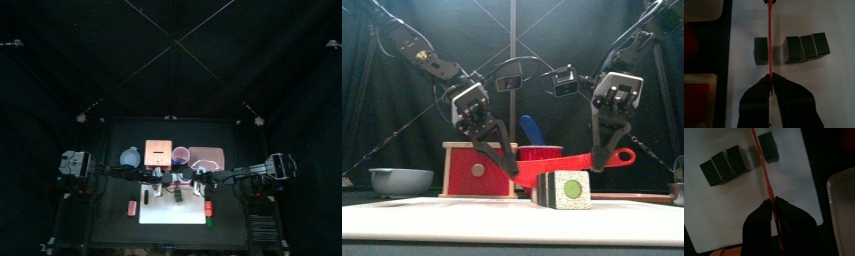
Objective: Place sushi on board then cut the sushi with the knife then place the pieces on the plate
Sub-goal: Cut the sushi into 4 pieces
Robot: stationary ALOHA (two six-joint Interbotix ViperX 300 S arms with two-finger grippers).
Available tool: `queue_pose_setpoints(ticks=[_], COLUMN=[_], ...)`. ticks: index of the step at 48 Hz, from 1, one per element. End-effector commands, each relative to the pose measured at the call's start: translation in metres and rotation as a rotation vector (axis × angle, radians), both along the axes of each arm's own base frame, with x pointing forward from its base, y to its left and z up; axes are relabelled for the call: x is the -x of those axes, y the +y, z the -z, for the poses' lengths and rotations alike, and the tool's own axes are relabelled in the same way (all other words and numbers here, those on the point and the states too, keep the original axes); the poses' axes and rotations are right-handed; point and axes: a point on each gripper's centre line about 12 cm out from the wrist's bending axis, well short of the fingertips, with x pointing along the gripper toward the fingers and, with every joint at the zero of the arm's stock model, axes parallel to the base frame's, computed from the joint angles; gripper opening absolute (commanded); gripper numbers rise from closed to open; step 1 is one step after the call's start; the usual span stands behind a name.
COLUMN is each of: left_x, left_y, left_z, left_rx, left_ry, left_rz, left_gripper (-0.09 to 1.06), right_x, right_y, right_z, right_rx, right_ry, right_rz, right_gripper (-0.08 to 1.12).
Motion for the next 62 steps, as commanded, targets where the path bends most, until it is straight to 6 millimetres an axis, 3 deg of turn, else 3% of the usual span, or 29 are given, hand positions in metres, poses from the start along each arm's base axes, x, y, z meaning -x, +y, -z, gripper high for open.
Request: queue_pose_setpoints(ticks=[1,30,62], left_x=[-0.008,-0.009,-0.005], left_y=[-0.011,-0.043,-0.053], left_z=[-0.027,-0.059,-0.039], left_rx=[0.003,-0.015,0.010], left_ry=[-0.048,-0.065,-0.042], left_rz=[0.028,0.122,0.126], left_gripper=[0.48,0.48,0.48], right_x=[-0.005,-0.004,0.007], right_y=[0.001,0.037,0.038], right_z=[-0.022,-0.044,-0.028], right_rx=[-0.009,-0.068,-0.078], right_ry=[-0.066,-0.104,-0.050], right_rz=[0.010,-0.054,-0.047], right_gripper=[0.37,0.37,0.37])
